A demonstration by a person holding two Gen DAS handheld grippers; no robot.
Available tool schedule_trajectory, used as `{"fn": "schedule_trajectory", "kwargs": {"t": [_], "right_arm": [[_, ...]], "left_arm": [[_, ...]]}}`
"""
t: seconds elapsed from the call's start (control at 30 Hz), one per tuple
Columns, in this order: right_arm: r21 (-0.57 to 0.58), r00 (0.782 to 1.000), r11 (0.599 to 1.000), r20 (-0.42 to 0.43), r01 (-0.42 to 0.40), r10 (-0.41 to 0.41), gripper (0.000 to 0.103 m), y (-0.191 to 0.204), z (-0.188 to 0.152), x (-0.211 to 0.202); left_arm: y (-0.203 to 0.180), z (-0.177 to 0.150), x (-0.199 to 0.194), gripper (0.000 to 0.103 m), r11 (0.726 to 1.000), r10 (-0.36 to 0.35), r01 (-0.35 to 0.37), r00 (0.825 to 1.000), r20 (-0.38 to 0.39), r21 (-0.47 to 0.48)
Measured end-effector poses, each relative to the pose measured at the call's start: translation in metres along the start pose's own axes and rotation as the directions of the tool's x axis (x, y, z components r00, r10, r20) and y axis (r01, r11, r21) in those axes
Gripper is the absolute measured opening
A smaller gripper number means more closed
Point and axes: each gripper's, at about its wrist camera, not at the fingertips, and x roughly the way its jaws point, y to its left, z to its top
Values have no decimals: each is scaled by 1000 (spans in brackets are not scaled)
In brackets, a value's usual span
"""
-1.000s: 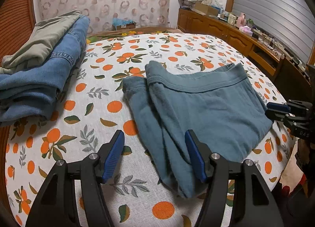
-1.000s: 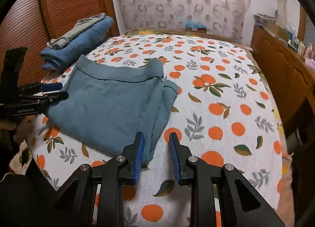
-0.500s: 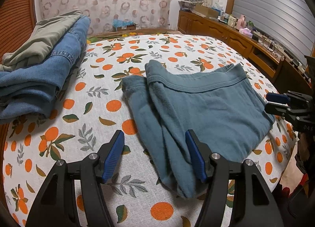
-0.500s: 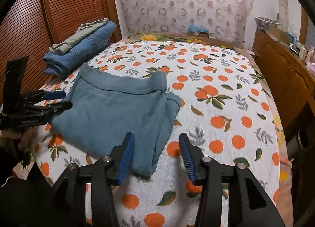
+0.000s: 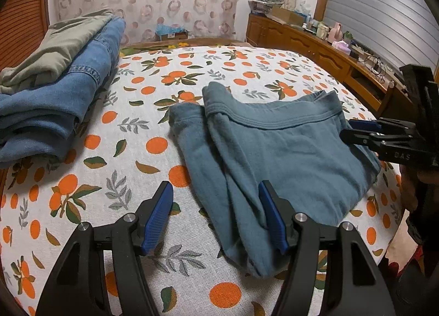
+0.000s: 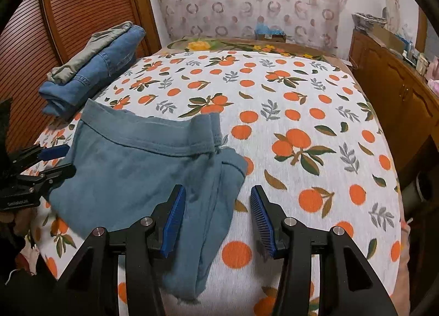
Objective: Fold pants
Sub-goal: 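Open both grippers and release the folded shorts, then grasp the folded blue-grey shorts at one end with both grippers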
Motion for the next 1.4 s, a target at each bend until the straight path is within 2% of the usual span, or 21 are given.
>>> {"fn": "schedule_trajectory", "kwargs": {"t": [0.23,0.3,0.4,0.6,0.77,0.93,1.03,1.4], "right_arm": [[-23,1000,1000,18,-3,3,49,5,2,8],[-23,1000,1000,23,-9,9,40,5,1,8],[-27,999,999,27,-21,22,34,4,-1,7],[-19,998,998,28,-54,54,18,2,-2,7],[-26,998,998,26,-58,59,12,5,-1,6],[-24,997,997,41,-70,71,10,5,0,3],[-26,995,997,74,-72,73,9,6,1,-6],[-87,979,994,187,-61,76,9,12,29,-43]], "left_arm": [[3,5,1,65,999,-16,16,1000,-15,-29],[5,10,2,65,999,-12,12,1000,-10,-37],[10,20,6,61,999,-14,14,1000,-7,-52],[25,33,22,56,990,-69,64,997,-33,-123],[20,37,28,53,992,-67,63,997,-32,-110],[17,36,28,20,988,-113,110,993,-30,-105],[12,37,18,16,990,-107,107,994,2,-94],[2,69,-46,15,996,-82,89,981,174,-33]]}}
